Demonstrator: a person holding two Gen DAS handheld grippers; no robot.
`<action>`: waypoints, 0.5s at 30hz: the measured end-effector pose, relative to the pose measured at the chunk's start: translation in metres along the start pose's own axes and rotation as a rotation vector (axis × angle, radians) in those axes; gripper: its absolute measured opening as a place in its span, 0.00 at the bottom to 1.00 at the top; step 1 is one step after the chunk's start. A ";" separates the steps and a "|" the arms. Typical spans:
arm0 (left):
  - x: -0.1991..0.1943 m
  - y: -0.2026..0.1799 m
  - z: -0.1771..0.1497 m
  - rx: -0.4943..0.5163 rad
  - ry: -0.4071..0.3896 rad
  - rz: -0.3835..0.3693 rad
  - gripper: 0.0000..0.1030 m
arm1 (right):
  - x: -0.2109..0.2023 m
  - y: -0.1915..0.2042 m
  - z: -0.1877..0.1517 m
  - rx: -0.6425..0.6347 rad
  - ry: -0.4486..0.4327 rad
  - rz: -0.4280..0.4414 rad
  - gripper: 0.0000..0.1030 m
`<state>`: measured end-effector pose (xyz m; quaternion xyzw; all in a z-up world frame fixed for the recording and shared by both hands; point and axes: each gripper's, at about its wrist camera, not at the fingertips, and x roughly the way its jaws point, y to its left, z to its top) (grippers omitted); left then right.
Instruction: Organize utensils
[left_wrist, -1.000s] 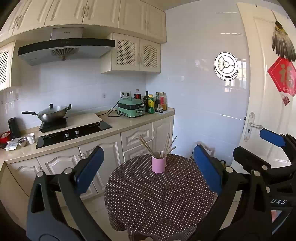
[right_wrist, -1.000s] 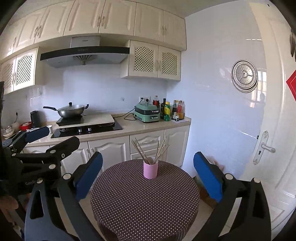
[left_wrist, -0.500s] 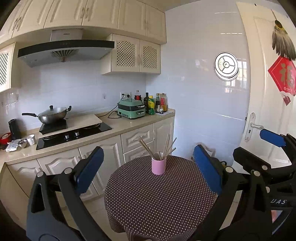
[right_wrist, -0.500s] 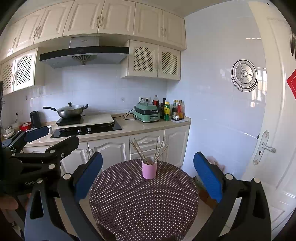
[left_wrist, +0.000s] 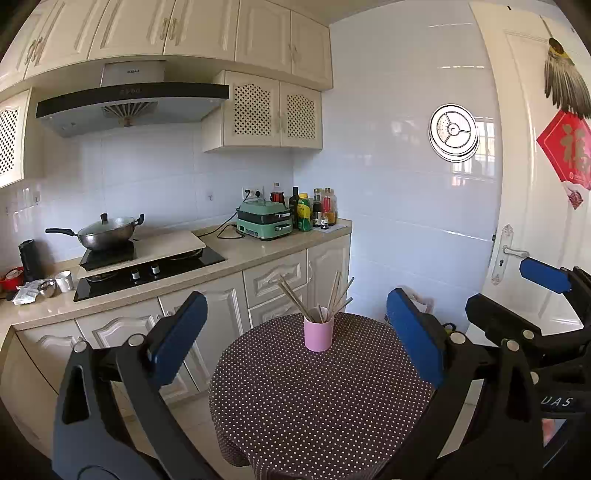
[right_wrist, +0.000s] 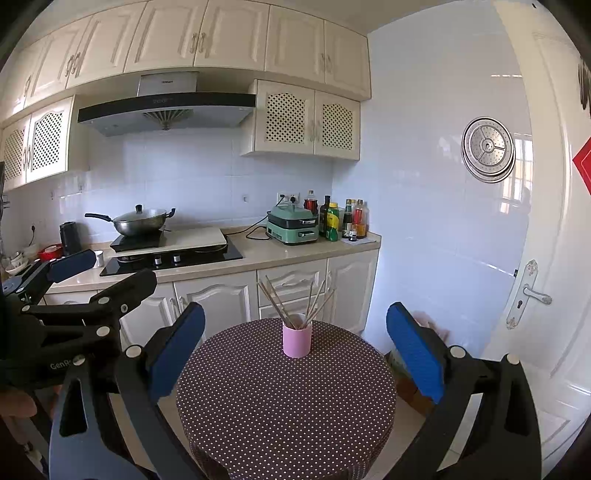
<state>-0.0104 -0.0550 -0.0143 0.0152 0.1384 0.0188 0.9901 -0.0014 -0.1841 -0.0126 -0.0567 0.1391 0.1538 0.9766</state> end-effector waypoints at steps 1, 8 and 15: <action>0.001 0.000 0.000 0.002 -0.003 0.002 0.93 | 0.001 0.000 0.001 0.000 0.000 0.001 0.92; 0.004 -0.002 0.000 0.007 -0.007 0.010 0.93 | 0.003 0.000 0.000 0.002 0.003 0.003 0.92; 0.007 -0.003 0.001 0.011 -0.006 0.015 0.93 | 0.006 0.000 0.001 0.006 0.007 0.006 0.92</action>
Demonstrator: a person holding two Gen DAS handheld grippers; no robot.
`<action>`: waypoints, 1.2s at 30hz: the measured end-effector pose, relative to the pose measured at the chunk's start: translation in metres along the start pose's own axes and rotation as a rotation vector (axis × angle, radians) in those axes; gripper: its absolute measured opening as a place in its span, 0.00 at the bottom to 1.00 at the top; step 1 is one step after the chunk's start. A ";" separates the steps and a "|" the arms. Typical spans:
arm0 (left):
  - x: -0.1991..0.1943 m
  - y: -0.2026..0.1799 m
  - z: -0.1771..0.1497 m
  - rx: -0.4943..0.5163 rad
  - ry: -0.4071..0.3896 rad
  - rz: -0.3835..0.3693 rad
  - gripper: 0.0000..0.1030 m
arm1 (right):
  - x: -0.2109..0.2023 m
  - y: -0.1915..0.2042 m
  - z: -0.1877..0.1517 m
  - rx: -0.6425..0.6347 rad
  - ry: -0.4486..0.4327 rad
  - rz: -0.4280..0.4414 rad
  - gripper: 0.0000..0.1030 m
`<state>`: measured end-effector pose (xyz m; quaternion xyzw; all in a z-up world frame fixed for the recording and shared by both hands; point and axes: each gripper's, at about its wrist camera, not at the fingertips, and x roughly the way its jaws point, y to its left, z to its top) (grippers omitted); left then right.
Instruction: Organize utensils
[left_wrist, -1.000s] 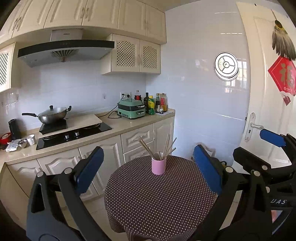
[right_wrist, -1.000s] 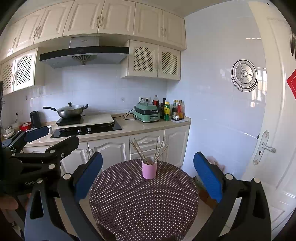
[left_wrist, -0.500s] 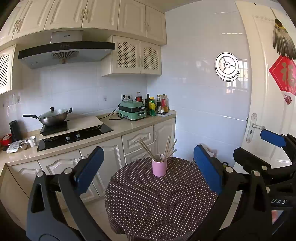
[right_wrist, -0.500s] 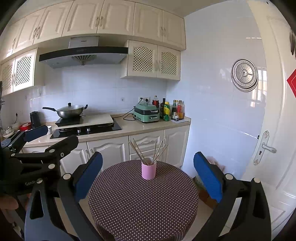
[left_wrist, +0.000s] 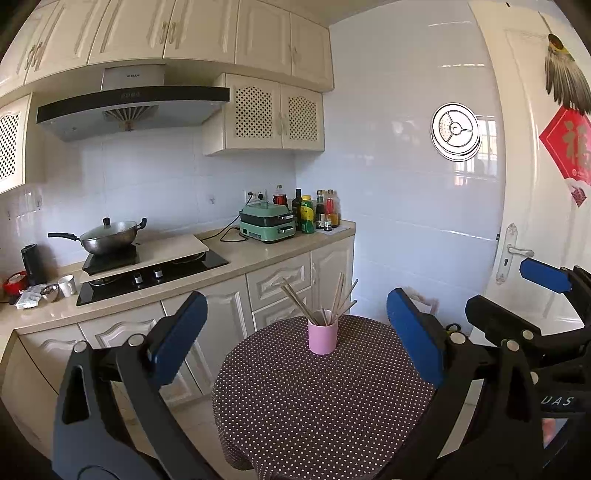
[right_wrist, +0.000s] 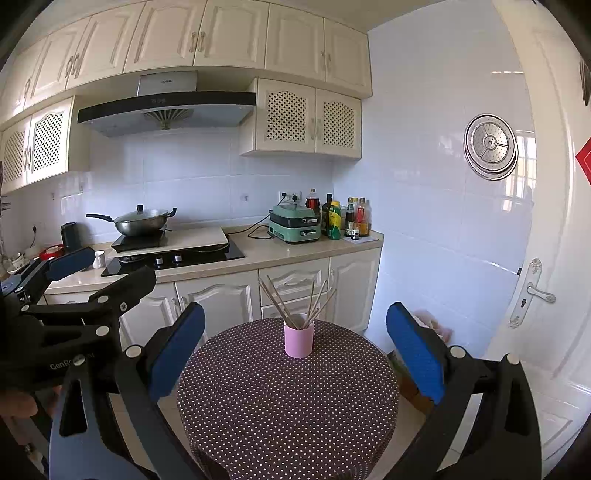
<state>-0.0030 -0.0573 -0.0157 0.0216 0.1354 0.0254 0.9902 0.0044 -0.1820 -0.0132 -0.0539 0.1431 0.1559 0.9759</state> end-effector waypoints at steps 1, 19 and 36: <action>-0.002 -0.001 -0.002 0.000 0.000 0.000 0.93 | 0.001 0.000 0.000 0.000 0.001 0.000 0.92; 0.004 0.001 0.003 0.006 -0.004 0.002 0.93 | 0.003 0.003 0.001 0.000 0.006 -0.005 0.92; 0.007 0.001 0.002 0.008 -0.002 -0.001 0.93 | 0.006 0.004 0.001 0.001 0.013 -0.010 0.92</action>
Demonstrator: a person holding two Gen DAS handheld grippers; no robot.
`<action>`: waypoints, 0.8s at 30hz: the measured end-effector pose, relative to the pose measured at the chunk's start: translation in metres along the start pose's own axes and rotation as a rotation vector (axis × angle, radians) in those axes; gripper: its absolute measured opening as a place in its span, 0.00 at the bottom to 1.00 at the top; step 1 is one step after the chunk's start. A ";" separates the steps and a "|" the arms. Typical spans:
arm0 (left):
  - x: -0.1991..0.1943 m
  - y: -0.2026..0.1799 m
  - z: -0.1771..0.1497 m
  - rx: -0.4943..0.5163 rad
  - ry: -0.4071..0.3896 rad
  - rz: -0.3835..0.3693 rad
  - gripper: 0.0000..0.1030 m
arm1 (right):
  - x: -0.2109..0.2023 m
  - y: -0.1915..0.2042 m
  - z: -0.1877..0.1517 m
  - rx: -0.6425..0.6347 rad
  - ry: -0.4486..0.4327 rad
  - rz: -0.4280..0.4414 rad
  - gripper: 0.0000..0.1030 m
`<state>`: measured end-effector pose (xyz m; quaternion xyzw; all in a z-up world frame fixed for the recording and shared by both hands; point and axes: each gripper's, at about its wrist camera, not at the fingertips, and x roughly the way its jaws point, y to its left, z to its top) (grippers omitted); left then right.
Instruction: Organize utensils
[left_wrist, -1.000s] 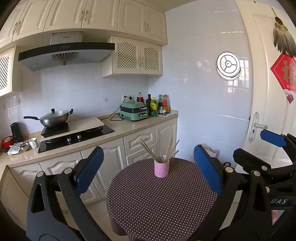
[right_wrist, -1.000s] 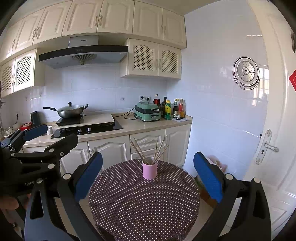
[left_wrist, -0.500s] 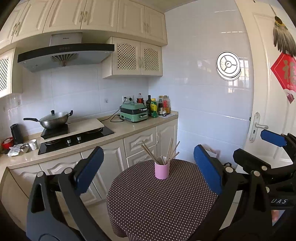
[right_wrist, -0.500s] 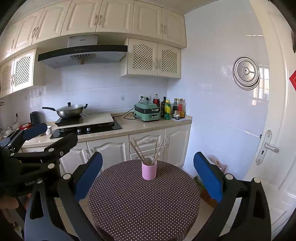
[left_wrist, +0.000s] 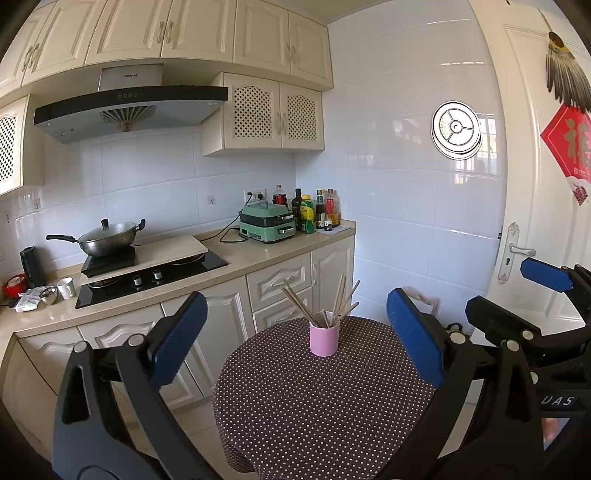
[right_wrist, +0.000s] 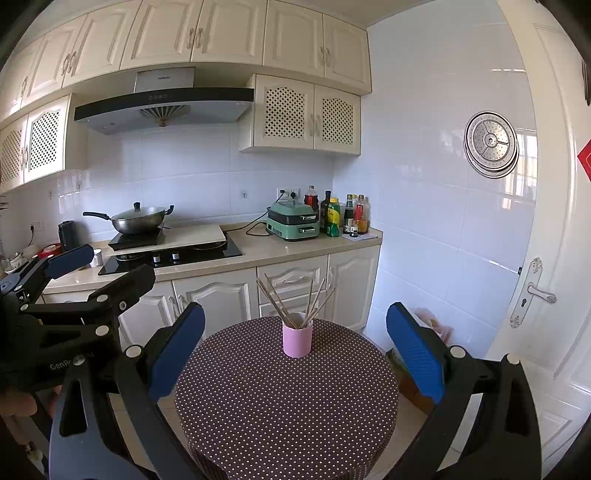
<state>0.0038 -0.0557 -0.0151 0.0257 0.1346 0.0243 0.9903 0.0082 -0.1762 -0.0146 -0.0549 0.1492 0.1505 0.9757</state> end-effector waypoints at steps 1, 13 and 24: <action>0.000 0.000 0.000 0.000 0.001 0.000 0.93 | 0.000 0.001 0.000 0.000 0.001 0.000 0.92; 0.001 0.001 -0.001 0.001 0.002 0.001 0.93 | 0.004 0.001 0.000 0.002 0.008 -0.004 0.92; 0.003 0.005 -0.004 -0.003 0.004 0.002 0.93 | 0.007 0.000 0.000 0.002 0.008 -0.007 0.92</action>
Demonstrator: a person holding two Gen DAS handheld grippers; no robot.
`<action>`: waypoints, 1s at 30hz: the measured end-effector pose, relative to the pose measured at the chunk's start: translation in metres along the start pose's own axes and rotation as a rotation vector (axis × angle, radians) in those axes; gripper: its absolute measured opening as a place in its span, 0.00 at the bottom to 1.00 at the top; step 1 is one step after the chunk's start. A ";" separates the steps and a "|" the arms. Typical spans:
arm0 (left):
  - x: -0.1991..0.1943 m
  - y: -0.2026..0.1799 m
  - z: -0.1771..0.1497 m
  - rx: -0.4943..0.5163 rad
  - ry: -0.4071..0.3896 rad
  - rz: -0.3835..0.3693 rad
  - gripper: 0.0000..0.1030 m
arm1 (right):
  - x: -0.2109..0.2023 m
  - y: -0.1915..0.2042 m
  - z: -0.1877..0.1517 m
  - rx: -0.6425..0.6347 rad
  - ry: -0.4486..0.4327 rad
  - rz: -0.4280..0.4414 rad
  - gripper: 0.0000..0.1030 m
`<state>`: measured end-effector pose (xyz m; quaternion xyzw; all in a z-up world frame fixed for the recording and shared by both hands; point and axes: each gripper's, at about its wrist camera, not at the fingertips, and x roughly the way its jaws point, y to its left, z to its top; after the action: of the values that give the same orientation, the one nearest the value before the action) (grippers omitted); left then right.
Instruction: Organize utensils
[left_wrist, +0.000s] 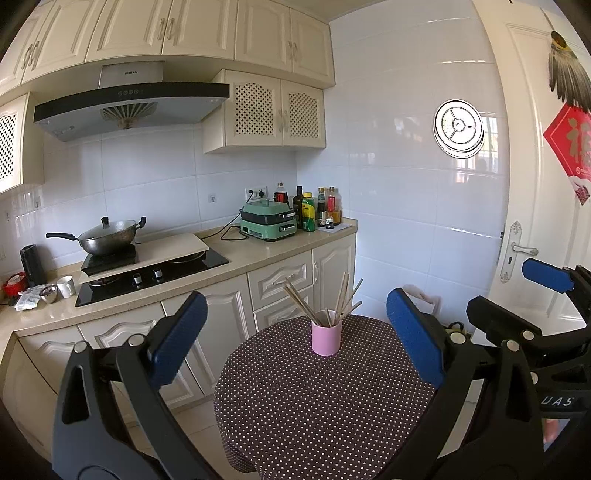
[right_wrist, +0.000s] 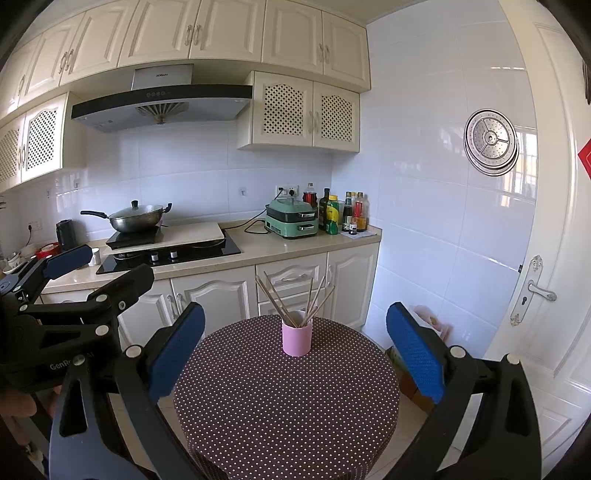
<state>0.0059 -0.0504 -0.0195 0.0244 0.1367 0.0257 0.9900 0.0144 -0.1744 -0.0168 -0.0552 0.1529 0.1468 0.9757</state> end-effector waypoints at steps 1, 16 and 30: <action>0.000 -0.001 0.000 0.000 -0.001 0.000 0.93 | 0.000 0.000 0.000 0.001 0.001 0.001 0.92; 0.014 0.011 -0.002 0.001 0.009 -0.008 0.93 | 0.014 0.000 -0.002 0.004 0.014 -0.011 0.92; 0.039 0.023 0.001 0.020 0.014 -0.038 0.93 | 0.038 0.009 0.000 0.019 0.032 -0.054 0.92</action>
<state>0.0431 -0.0250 -0.0277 0.0314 0.1445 0.0059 0.9890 0.0460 -0.1557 -0.0296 -0.0521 0.1685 0.1181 0.9772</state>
